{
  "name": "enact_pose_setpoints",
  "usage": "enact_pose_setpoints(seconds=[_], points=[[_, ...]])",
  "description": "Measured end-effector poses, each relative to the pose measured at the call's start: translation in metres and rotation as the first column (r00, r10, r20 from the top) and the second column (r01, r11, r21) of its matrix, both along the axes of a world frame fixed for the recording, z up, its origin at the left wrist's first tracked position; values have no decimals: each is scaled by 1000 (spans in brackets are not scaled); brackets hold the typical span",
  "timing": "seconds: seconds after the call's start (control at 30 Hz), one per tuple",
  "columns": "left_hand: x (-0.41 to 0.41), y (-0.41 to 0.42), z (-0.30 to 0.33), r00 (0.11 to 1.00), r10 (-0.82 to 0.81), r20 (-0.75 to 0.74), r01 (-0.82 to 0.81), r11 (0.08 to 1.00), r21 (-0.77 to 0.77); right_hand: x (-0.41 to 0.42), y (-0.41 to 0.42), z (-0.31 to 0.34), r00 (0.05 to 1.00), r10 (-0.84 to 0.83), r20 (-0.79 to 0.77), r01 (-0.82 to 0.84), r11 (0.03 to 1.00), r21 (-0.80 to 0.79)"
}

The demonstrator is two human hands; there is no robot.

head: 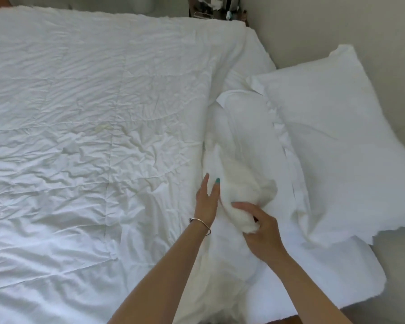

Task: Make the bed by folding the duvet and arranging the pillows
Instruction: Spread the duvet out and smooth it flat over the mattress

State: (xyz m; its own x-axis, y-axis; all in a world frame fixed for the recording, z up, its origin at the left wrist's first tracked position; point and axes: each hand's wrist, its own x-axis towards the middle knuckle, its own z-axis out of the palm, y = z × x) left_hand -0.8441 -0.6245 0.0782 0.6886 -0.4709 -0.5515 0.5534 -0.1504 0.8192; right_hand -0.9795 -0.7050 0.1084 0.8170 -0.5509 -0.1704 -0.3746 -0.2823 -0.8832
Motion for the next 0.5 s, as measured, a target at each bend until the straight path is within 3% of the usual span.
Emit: enact_pose_setpoints(seconds=[0.07,0.1,0.2,0.27,0.33,0.37,0.5], points=[[8,-21,13,968,-7,-250,-23,993,-115,-41,16,7,997,62,-42,-65,996,-59],[6,-30,20,953,-61,-297,18,989,-145,-58,20,12,996,72,-56,-76,994,-76],[-13,-55,27,949,-294,-117,284,954,-98,-91,7,35,998,46,-43,-47,999,-24],[-27,-69,26,945,-326,-6,324,940,-107,-98,-21,58,996,-91,4,90,993,72],[-39,-79,34,944,-330,29,331,937,-114,-92,-55,78,956,-291,-30,292,950,113],[-44,-84,36,942,-335,33,336,933,-126,-85,-72,84,948,-312,-58,317,935,159],[-55,-102,53,921,-372,114,387,907,-163,-49,-107,87,984,25,-175,18,971,238]])
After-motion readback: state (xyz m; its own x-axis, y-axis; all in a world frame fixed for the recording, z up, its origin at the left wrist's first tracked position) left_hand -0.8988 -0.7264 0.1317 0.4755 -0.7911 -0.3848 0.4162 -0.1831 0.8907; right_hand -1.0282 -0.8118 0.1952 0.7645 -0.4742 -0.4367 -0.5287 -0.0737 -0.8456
